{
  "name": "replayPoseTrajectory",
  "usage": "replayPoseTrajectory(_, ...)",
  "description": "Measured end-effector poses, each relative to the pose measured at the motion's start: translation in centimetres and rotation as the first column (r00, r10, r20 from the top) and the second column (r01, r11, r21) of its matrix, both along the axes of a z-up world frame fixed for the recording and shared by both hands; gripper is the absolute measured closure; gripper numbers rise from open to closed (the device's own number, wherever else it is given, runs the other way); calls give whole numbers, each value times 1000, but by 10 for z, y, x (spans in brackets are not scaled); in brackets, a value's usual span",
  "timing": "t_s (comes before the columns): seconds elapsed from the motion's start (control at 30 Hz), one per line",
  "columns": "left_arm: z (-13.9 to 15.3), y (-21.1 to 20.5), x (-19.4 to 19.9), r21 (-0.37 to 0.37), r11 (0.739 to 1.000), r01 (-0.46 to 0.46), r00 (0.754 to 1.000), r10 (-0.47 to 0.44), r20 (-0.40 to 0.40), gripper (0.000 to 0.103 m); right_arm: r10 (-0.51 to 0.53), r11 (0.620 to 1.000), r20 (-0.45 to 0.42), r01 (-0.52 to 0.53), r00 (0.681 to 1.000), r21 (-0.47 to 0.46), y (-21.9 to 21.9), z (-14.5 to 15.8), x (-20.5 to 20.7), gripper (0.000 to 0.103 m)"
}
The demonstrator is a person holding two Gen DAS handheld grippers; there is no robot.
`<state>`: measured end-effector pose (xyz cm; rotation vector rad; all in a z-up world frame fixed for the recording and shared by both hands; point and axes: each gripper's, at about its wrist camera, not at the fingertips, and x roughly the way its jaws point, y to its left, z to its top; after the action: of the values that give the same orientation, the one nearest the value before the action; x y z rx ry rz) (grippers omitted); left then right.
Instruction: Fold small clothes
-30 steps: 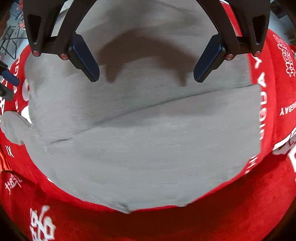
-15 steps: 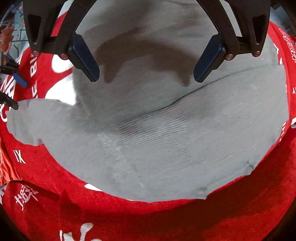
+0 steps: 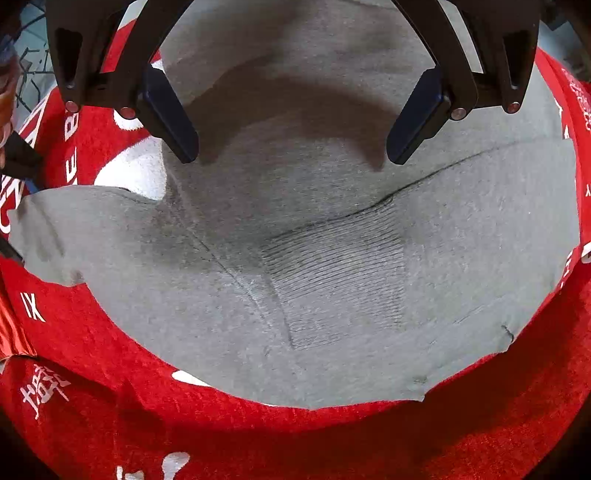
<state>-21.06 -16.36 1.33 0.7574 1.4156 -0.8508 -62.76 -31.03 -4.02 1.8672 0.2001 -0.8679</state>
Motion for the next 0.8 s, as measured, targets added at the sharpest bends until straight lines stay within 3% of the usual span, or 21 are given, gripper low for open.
replayPoseTrajectory(0.1, 0, 6, 3, 1, 1000, -14, 1000, 14, 4, 1, 3, 1000, 31, -2, 1000, -9, -4, 2, 4, 22)
replayPoseTrajectory(0.17, -7, 0, 7, 1, 1000, -22, 1000, 22, 6, 1, 7, 1000, 48, -6, 999, -14, -7, 3, 8, 31)
replayPoseTrajectory(0.23, -5, 2, 11, -1, 999, -32, 999, 32, 8, 1, 12, 1000, 64, -12, 998, -5, -8, 3, 10, 85)
replayPoseTrajectory(0.27, -8, 8, 15, -3, 999, -36, 999, 36, 9, 1, 10, 1000, 78, -10, 997, -2, -9, 2, 12, 95)
replayPoseTrajectory(0.4, -8, 18, 26, -10, 998, -61, 998, 61, 11, 1, 25, 999, 109, -21, 994, -38, -11, 5, 20, 97)
replayPoseTrajectory(0.6, -12, 42, 42, -27, 995, -94, 995, 95, 23, 1, 216, 963, 174, -180, 961, -201, -20, 46, 72, 97)
replayPoseTrajectory(0.73, -11, 65, 64, -37, 991, -128, 991, 129, 33, 1, 388, 892, 192, -315, 901, -324, -15, 85, 132, 96)
replayPoseTrajectory(0.8, -9, 75, 76, -45, 989, -144, 989, 145, 29, 1, 486, 832, 163, -398, 858, -386, -5, 105, 172, 96)
